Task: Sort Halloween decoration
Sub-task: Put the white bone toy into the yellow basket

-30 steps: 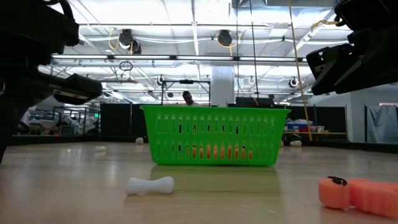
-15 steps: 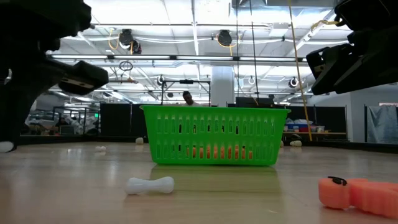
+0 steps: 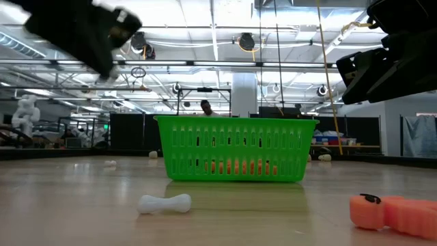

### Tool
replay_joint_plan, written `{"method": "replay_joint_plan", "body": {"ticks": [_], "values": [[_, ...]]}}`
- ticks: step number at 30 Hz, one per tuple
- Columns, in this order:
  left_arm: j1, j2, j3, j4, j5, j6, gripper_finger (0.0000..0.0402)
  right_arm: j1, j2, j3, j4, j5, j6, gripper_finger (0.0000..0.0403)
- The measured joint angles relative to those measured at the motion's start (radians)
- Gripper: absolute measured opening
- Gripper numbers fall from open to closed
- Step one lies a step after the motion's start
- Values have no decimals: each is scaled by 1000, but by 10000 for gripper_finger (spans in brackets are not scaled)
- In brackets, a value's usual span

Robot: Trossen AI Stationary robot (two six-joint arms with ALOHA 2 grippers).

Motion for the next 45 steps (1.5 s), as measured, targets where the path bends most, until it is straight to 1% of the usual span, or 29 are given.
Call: {"method": "replay_joint_plan", "body": {"ticks": [3, 7, 10, 13, 18, 20, 23, 26, 28, 32, 36, 39, 41, 45], "values": [[12, -50, 0, 62, -48, 58, 8, 0, 0, 0, 1, 0, 0, 121], [36, -89, 0, 153, -60, 153, 8, 0, 0, 0, 15, 1, 0, 121], [63, -98, -8, 238, -60, 218, 8, 0, 5, 0, 69, 21, 0, 121], [88, -97, -9, 307, -52, 264, 8, -1, 28, 0, 165, 54, -14, 121], [131, -97, -9, 437, 7, 321, 8, -1, 91, 0, 310, 57, -70, 121], [146, -97, -9, 500, 22, 325, 8, -3, 116, 0, 367, 60, -98, 121], [175, -95, -9, 594, 45, 300, 8, -5, 140, 0, 435, 91, -154, 121], [206, -87, -9, 677, 92, 264, 8, -5, 146, 0, 481, 133, -251, 121], [226, -72, -9, 745, 133, 239, 8, -4, 145, 5, 512, 171, -354, 121], [249, -15, -9, 880, 190, 215, 8, 6, 143, 49, 562, 249, -658, 132], [261, 60, -9, 1001, 192, 214, 8, 7, 143, 117, 563, 370, -867, 161], [272, 104, -10, 1074, 181, 163, 8, 6, 143, 150, 563, 446, -976, 188], [282, 125, -10, 1100, 178, 105, 8, 7, 143, 161, 562, 473, -1036, 206], [298, 170, -10, 1158, 161, -12, 8, 6, 143, 169, 562, 472, -1148, 235]]}}
